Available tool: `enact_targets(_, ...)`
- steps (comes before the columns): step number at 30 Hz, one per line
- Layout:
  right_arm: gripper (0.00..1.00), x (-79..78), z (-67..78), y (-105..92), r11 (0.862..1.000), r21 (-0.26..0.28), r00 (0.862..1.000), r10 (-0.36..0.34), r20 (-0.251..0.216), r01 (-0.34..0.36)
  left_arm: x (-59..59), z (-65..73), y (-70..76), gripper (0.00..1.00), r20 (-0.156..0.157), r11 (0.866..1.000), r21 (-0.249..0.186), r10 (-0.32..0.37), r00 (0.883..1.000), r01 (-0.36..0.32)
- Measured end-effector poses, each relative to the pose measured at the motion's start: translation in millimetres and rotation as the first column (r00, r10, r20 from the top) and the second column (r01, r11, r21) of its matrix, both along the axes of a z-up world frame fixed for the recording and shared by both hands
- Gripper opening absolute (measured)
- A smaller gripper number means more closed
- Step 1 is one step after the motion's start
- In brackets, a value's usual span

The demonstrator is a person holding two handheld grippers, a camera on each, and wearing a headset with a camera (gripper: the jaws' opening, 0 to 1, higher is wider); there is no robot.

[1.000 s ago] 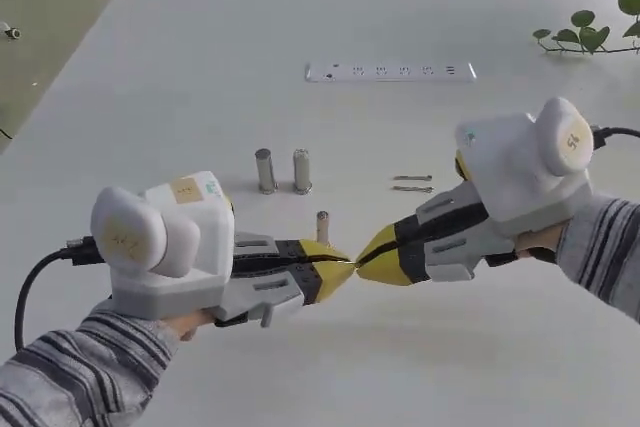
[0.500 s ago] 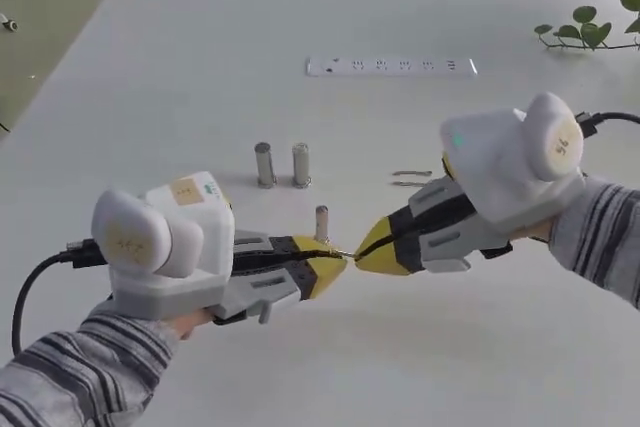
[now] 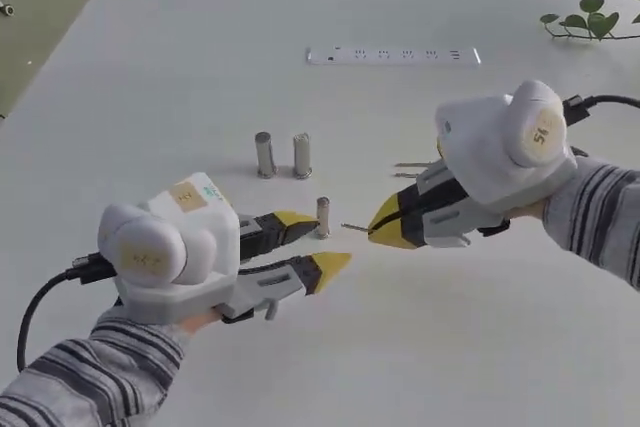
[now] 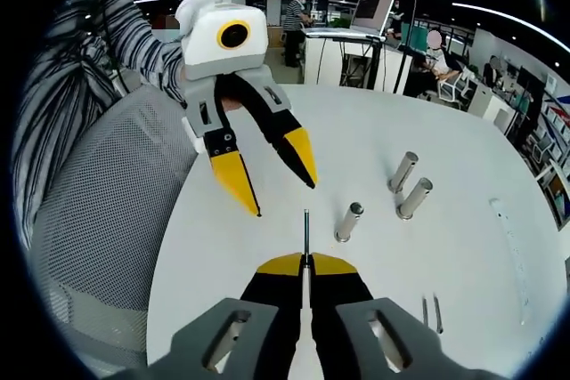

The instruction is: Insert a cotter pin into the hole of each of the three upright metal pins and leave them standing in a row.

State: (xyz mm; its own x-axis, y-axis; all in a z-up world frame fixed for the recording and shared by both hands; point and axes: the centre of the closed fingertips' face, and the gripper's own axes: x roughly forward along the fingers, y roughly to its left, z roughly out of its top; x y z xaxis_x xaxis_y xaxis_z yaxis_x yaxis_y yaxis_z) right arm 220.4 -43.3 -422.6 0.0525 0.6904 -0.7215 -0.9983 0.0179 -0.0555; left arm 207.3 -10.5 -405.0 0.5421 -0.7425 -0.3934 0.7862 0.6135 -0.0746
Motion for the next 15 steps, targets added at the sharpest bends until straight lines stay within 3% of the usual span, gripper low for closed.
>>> enact_targets(6, 0.0, 10.6, -4.6, 1.0, 1.0, -0.017, 1.0, -0.011, 0.002, 0.011, 18.9, -7.9, 9.5, 0.27, 0.024, 0.991, 0.027, 0.134, 0.991, -0.134)
enact_targets(8, 0.0, 13.4, -7.0, 1.4, 0.999, -0.032, 1.0, -0.011, 0.007, 0.011, 22.6, -12.4, 7.5, 0.27, 0.006, 0.989, 0.029, 0.145, 0.989, -0.145)
enact_targets(11, 0.0, 22.7, -13.5, 1.1, 0.999, -0.052, 1.0, -0.012, 0.011, 0.012, 29.4, -18.9, 7.9, 0.25, 0.017, 0.983, 0.064, 0.17, 0.985, -0.171)
enact_targets(13, 0.0, 23.9, -14.3, 1.9, 0.998, -0.06, 1.0, -0.011, 0.011, 0.012, 33.4, -22.0, 6.4, 0.25, 0.005, 0.981, 0.055, 0.187, 0.982, -0.187)
enact_targets(15, 0.0, 29.1, -18.0, 2.1, 0.998, -0.064, 1.0, -0.012, 0.014, 0.013, 41.8, -24.8, 9.5, 0.23, -0.002, 0.967, 0.057, 0.247, 0.969, -0.246)
